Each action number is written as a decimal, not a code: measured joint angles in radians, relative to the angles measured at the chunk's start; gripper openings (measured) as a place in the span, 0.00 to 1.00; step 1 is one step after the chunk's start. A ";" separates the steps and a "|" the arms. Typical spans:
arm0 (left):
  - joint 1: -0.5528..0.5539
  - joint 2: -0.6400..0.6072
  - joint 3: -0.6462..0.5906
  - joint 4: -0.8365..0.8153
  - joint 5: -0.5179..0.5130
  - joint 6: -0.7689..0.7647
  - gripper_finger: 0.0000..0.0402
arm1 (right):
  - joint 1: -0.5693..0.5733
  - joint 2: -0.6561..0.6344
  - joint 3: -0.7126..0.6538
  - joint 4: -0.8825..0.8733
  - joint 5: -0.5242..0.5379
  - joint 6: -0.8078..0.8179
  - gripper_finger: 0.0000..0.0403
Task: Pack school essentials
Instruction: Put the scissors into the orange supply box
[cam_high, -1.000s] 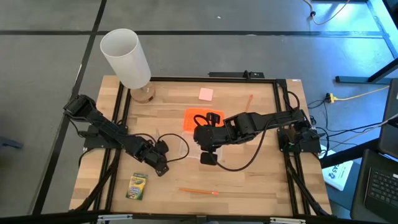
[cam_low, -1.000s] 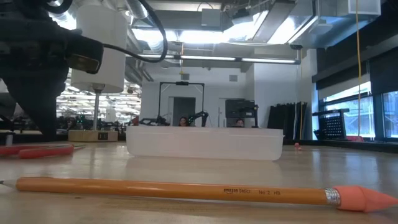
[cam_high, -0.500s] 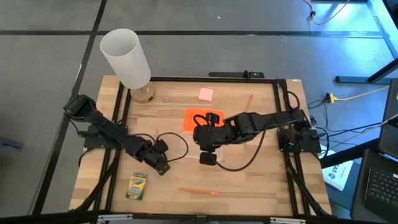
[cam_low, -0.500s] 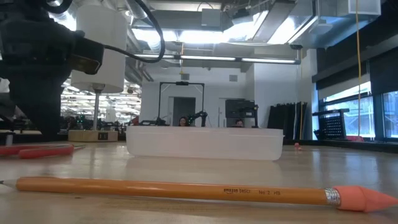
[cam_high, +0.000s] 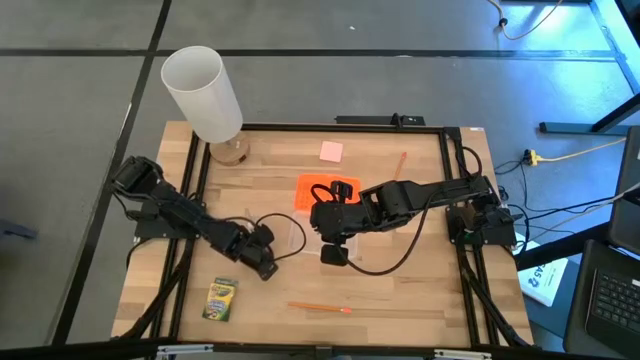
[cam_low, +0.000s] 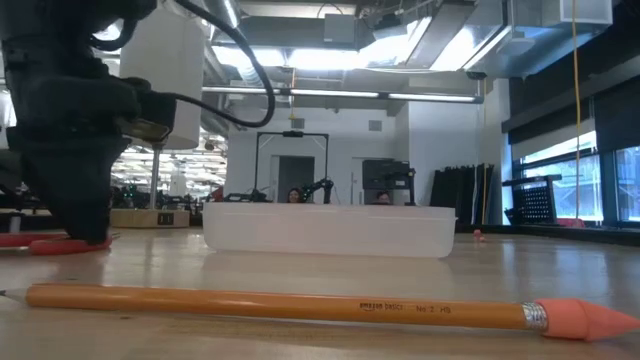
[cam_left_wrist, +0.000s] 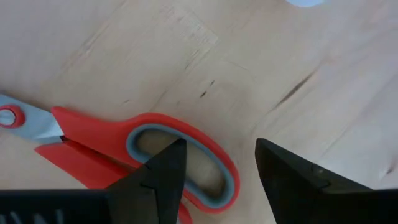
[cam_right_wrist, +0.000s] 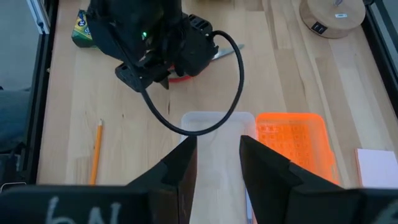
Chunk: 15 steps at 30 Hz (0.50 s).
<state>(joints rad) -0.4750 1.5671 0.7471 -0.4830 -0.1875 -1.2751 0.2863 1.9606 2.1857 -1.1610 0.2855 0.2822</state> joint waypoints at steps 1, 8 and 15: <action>0.001 0.006 0.000 0.000 0.003 -0.003 0.47 | 0.000 0.000 0.000 0.000 0.000 0.001 0.30; 0.000 0.015 0.000 0.000 0.001 -0.004 0.45 | 0.000 0.000 0.000 0.007 0.000 0.000 0.30; 0.000 0.017 -0.001 -0.014 -0.009 -0.007 0.35 | 0.000 0.000 0.000 0.014 0.000 0.000 0.30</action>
<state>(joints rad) -0.4746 1.5841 0.7456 -0.4968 -0.1962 -1.2817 0.2866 1.9606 2.1857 -1.1473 0.2855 0.2821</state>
